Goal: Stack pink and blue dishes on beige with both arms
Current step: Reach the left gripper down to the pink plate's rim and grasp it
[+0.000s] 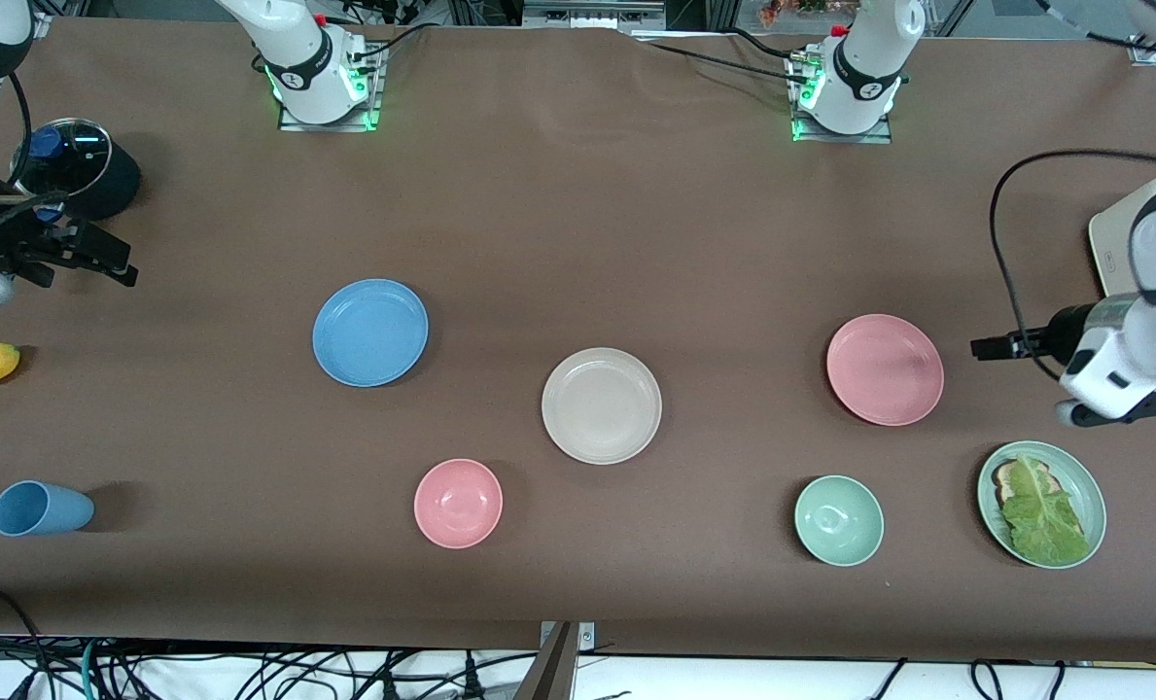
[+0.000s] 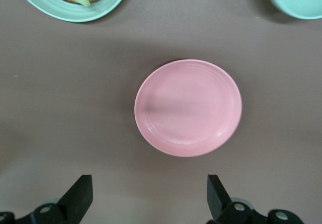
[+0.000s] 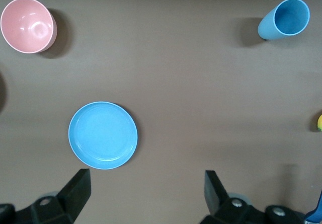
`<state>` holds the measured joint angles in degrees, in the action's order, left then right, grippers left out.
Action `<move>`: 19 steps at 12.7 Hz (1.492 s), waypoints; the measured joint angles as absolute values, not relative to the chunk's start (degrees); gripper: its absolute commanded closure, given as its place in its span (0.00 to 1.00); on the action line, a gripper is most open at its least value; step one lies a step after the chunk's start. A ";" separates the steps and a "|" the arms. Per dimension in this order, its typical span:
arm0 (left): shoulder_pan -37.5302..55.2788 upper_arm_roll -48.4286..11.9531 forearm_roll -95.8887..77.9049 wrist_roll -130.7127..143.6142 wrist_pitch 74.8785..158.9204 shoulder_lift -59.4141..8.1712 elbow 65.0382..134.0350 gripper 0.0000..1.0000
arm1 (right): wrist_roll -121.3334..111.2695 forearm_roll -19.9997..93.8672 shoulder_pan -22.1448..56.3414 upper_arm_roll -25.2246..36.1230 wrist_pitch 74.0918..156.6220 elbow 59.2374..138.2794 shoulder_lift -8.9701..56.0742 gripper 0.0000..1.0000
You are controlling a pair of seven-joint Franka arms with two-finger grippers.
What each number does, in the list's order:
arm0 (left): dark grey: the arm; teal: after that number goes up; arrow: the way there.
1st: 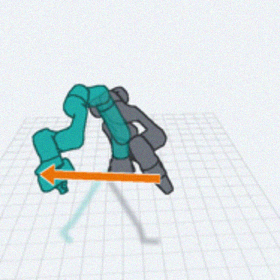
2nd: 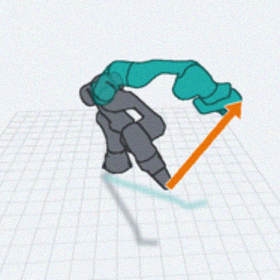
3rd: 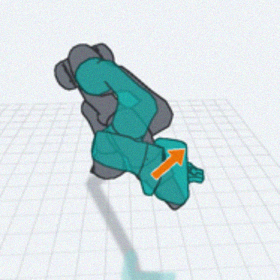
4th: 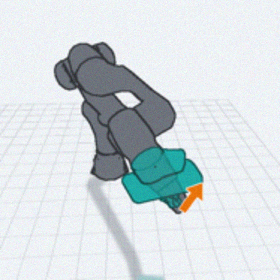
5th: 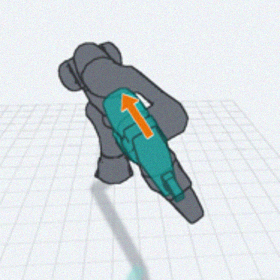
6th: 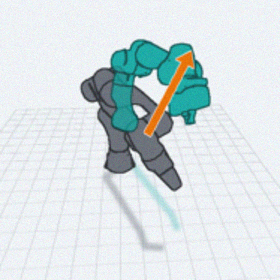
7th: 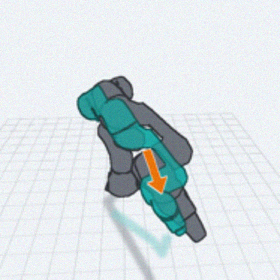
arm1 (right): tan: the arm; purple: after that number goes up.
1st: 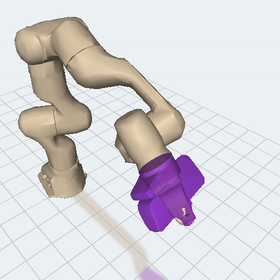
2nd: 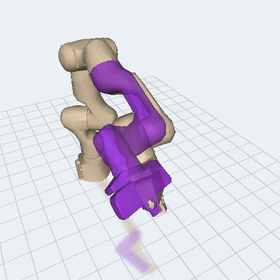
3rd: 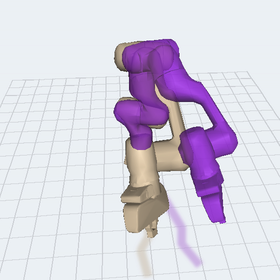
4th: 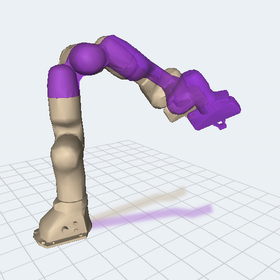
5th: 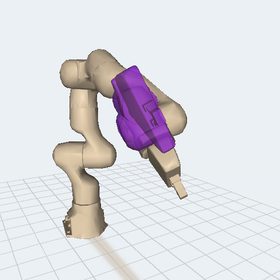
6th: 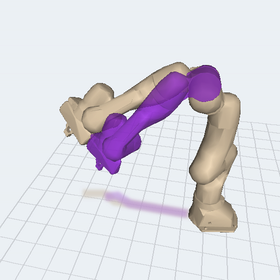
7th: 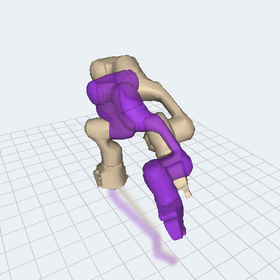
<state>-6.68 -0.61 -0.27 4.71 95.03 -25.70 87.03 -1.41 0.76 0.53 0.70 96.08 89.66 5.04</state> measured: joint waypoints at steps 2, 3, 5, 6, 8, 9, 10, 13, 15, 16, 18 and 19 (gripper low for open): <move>-7.21 -0.48 0.09 4.61 100.31 -30.01 87.12 0.00 | -1.91 0.70 0.52 0.73 96.14 89.60 5.04 0.00; -7.54 -0.37 0.26 4.47 102.00 -31.92 87.15 0.00 | -2.54 0.69 0.52 0.73 96.17 89.55 5.04 0.00; -8.50 -0.20 1.63 3.78 106.46 -34.30 88.39 0.00 | -4.22 0.68 0.52 0.72 96.35 89.31 5.04 0.00; -8.99 -0.19 1.96 2.87 110.20 -34.38 90.68 0.00 | -5.05 0.67 0.52 0.73 96.39 89.21 5.04 0.00; -9.58 -0.17 2.00 1.87 118.09 -33.67 96.53 0.00 | -6.22 0.63 0.50 0.74 96.45 89.17 5.04 0.00; -9.67 -0.19 2.00 1.81 121.32 -33.23 99.48 0.00 | -6.64 0.62 0.46 0.79 96.46 89.17 5.04 0.00; -9.70 -0.22 2.00 1.80 124.03 -32.85 101.98 0.00 | -6.73 0.61 0.42 0.82 96.47 89.17 5.04 0.00; -9.70 -0.46 2.00 1.74 127.80 -32.79 106.20 0.44 | -6.72 0.58 0.36 0.96 96.48 89.16 5.04 0.00; -9.70 -0.55 2.00 1.55 128.11 -32.79 106.68 0.87 | -6.72 0.49 0.30 1.09 96.48 89.16 5.04 0.00; -9.70 -0.58 2.00 1.46 128.13 -32.79 106.68 1.00 | -6.72 0.48 0.19 1.13 96.48 89.16 5.04 0.00; -9.70 -0.73 2.00 1.35 128.14 -32.84 106.69 1.00 | -6.72 0.46 -0.02 1.23 96.54 89.16 5.04 0.00; -9.68 -0.82 2.00 1.32 128.14 -32.90 106.70 1.00 | -6.72 0.45 -0.02 1.24 96.80 89.16 5.04 0.00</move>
